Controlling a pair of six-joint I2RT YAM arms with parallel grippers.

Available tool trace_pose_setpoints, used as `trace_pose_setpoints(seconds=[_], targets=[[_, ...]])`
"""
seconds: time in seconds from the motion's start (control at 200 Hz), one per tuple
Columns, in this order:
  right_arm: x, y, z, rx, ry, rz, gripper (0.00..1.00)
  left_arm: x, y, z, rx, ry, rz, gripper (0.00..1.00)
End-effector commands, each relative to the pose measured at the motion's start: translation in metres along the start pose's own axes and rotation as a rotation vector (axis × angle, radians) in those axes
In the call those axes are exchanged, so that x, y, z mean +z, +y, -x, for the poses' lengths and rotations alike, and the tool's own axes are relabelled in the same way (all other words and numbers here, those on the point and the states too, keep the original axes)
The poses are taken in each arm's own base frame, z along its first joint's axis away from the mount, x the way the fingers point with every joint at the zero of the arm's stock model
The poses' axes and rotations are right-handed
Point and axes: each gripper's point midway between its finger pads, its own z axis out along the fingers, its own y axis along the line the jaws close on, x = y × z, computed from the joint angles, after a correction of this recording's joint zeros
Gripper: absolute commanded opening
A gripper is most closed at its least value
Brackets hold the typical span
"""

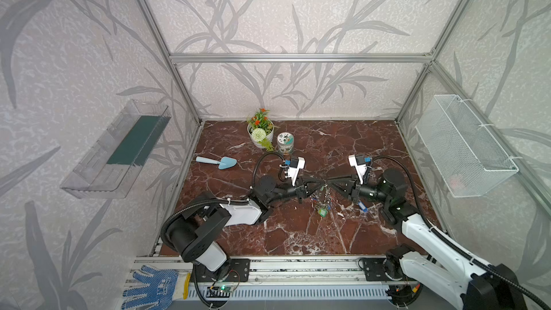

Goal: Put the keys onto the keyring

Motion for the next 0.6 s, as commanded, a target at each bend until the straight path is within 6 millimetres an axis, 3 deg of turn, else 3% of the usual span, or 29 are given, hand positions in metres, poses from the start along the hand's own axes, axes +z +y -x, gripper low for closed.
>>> trace_pose_setpoints(seconds=[0.0,0.595], targets=[[0.0019,0.0037,-0.0031,-0.014,0.012,0.034,0.21,0.0032,-0.0213,0.0233,0.073,-0.077,-0.071,0.00],[0.0075,0.0013,-0.0099,-0.006,0.037,0.044,0.10,0.0062,-0.0186,0.0216,0.070,-0.072,-0.070,0.00]])
